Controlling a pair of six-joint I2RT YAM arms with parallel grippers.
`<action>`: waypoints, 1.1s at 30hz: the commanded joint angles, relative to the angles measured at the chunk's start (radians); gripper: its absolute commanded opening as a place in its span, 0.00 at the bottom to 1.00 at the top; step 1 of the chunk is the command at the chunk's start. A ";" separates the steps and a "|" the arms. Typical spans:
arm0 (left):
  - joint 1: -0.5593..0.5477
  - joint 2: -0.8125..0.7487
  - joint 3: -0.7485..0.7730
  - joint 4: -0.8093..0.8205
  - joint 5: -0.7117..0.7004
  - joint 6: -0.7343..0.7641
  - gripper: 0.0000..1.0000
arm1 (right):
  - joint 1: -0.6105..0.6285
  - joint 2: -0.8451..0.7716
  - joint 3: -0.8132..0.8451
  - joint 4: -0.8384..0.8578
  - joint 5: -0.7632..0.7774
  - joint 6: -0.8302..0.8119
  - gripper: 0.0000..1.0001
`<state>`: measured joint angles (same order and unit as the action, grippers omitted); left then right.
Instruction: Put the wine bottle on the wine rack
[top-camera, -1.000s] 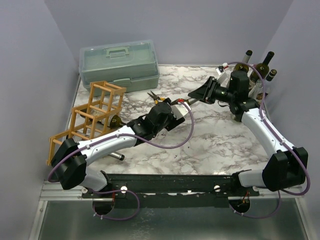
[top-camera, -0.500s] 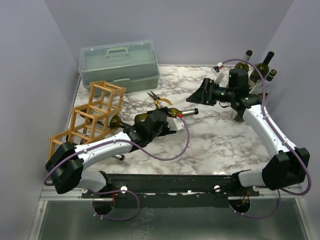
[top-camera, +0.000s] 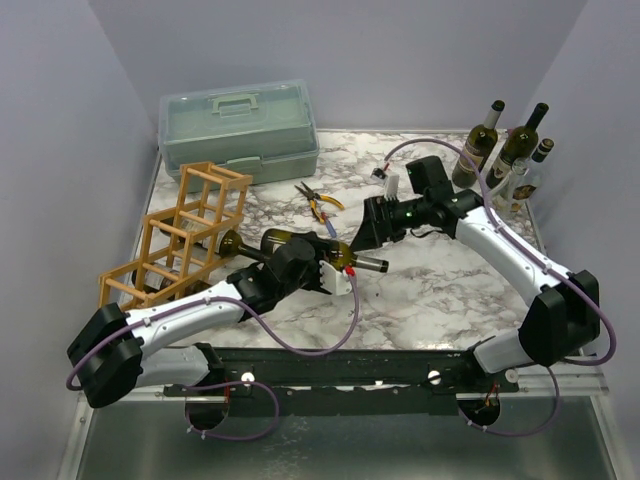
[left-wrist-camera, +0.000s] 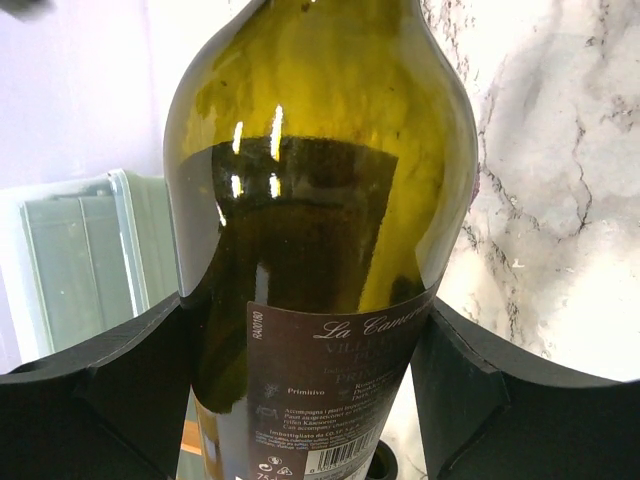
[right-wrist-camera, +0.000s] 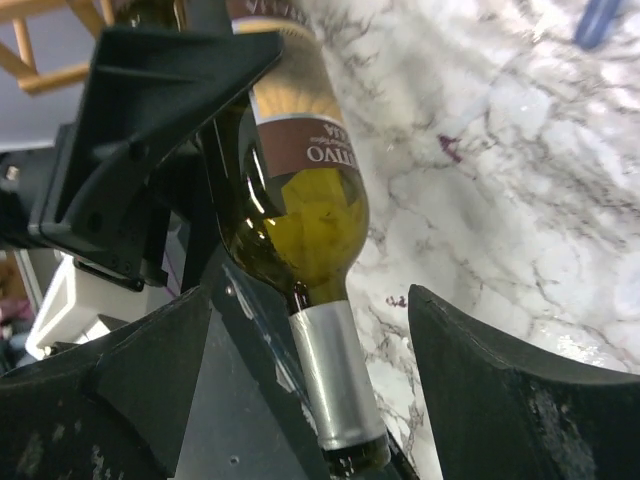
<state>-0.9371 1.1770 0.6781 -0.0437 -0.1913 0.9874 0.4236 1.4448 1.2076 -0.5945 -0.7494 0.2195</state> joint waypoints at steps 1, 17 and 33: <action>-0.002 -0.057 0.009 0.065 0.043 0.063 0.00 | 0.040 0.018 -0.009 -0.069 0.004 -0.059 0.83; -0.003 -0.086 0.007 0.065 0.099 0.056 0.00 | 0.089 0.013 -0.092 -0.065 -0.018 -0.056 0.68; -0.020 -0.081 0.006 0.053 0.137 0.055 0.00 | 0.124 0.033 -0.106 -0.012 -0.066 -0.053 0.43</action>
<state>-0.9413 1.1255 0.6724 -0.0574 -0.0990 1.0271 0.5400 1.4704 1.1095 -0.6338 -0.7937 0.1749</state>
